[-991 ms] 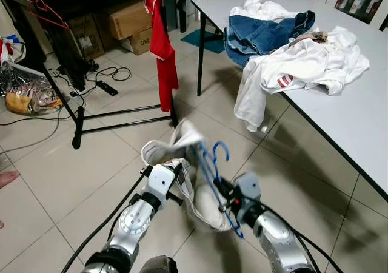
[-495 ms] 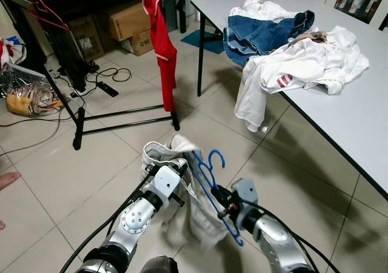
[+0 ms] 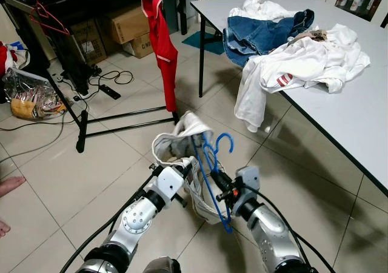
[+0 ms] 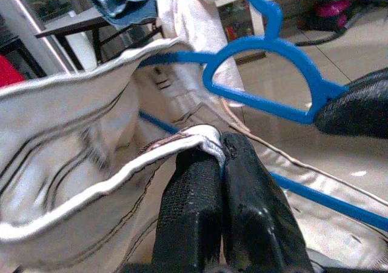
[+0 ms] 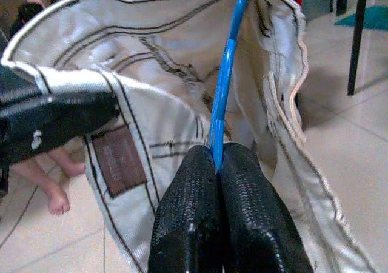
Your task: Hang hanger
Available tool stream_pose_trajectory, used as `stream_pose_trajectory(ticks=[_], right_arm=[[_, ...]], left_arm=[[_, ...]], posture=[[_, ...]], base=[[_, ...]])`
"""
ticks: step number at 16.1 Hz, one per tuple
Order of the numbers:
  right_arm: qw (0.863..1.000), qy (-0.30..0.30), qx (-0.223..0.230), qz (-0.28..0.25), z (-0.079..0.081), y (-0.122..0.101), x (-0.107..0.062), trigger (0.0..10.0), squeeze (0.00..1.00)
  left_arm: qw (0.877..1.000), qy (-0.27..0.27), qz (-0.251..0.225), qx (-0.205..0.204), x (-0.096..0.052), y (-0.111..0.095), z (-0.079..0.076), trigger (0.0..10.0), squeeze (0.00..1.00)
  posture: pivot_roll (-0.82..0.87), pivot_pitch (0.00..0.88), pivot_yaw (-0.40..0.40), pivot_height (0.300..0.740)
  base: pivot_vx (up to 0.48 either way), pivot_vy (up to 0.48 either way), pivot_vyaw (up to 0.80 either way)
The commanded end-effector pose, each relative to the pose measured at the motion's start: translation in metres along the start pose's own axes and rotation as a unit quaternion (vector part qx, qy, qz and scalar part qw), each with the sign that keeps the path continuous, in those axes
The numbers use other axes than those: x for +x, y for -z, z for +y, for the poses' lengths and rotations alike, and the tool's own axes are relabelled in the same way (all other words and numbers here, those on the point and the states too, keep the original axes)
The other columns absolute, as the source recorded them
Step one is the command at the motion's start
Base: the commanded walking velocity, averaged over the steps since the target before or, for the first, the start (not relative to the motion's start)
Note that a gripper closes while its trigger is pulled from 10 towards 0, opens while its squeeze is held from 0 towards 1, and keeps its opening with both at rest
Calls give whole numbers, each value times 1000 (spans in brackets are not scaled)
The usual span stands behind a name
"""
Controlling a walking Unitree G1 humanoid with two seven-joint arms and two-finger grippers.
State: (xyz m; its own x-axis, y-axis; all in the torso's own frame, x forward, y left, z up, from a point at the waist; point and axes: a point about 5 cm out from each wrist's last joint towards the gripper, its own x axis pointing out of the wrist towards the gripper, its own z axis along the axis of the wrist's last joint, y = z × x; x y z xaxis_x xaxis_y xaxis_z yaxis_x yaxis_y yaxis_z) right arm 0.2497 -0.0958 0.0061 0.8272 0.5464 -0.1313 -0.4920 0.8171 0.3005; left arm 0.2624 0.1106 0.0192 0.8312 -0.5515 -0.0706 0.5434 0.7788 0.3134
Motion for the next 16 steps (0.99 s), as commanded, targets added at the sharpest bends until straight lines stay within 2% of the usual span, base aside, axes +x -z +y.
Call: stream_pose_trajectory(ticks=[1, 3, 7, 10, 14, 16], right_arm=[[999, -6, -2, -35, 1, -12, 3, 10000, 0], [999, 10, -4, -37, -2, -13, 6, 10000, 0], [998, 3, 4, -65, 4, -29, 19, 10000, 0], [996, 5, 35, -83, 4, -36, 23, 10000, 0], [992, 4, 80, -98, 10, -40, 30, 10000, 0], [989, -4, 100, -108, 13, -44, 35, 10000, 0]], left_arm=[[1000, -22, -12, -5, 5, -6, 8, 10000, 0], [1000, -16, -17, 0, 6, -8, 7, 10000, 0], [1000, -6, -1, 17, -1, -1, 9, 10000, 0], [1000, -15, 11, 13, -6, 4, 12, 10000, 0], [1000, -14, 2, 9, 1, -1, 10, 10000, 0], [1000, 3, -12, 24, 5, -6, 6, 10000, 0]], posture=[[33, 0, 99, 740], [45, 0, 95, 740], [74, 0, 84, 740], [79, 0, 72, 740], [76, 0, 68, 740], [61, 0, 74, 740]], base=[[0, 0, 0], [0, 0, 0], [0, 0, 0], [0, 0, 0], [0, 0, 0], [0, 0, 0]])
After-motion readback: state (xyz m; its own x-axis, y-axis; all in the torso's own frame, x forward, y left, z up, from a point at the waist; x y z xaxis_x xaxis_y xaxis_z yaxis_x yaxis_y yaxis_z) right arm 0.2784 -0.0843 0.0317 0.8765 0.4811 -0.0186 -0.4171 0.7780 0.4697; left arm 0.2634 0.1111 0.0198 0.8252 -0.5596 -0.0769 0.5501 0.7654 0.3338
